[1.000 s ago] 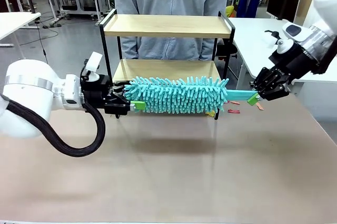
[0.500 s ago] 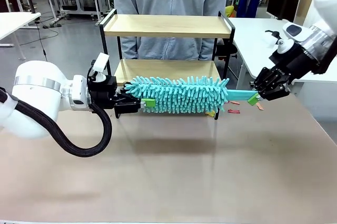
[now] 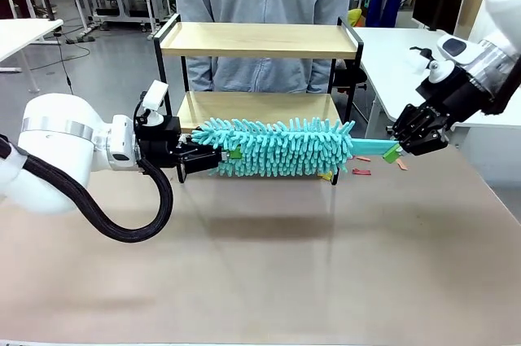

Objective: Clean the shelf.
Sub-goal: Hand the Duster back to the human.

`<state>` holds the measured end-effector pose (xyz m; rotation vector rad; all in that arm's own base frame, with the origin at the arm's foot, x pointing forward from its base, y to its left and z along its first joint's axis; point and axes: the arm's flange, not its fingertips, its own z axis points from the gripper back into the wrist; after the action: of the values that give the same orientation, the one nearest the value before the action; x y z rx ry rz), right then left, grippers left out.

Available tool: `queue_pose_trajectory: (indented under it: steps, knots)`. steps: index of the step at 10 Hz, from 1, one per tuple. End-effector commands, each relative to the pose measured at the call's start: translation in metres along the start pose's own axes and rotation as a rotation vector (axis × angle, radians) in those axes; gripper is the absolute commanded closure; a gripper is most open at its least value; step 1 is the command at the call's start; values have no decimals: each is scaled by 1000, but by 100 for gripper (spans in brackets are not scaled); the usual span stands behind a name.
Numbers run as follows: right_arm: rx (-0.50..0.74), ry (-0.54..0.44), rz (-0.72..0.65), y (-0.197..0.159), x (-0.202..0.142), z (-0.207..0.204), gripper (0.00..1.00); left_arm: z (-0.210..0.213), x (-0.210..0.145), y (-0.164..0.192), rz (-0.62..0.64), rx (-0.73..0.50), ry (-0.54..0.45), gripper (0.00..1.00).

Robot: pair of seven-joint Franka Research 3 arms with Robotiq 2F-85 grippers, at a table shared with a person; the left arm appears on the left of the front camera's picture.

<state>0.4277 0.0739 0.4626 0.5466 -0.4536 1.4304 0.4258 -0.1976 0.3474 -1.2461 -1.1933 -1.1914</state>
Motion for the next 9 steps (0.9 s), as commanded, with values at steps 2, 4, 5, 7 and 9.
queue_pose_trajectory:
  steps: [2,4,5,7,9]
  knots:
    - [-8,-21,17,4,0,1,87,-2,3,1,26,-19,-38,100]
    - [-8,-21,17,4,0,1,87,-2,4,2,23,-32,-59,100]
    - [-8,-21,17,4,0,1,87,-2,4,1,27,-4,-66,100]
    - [0,-1,2,1,1,1,28,0,0,-1,10,-9,-14,100]
    - [-20,-72,9,10,2,17,0,0,0,-1,10,-9,-14,100]
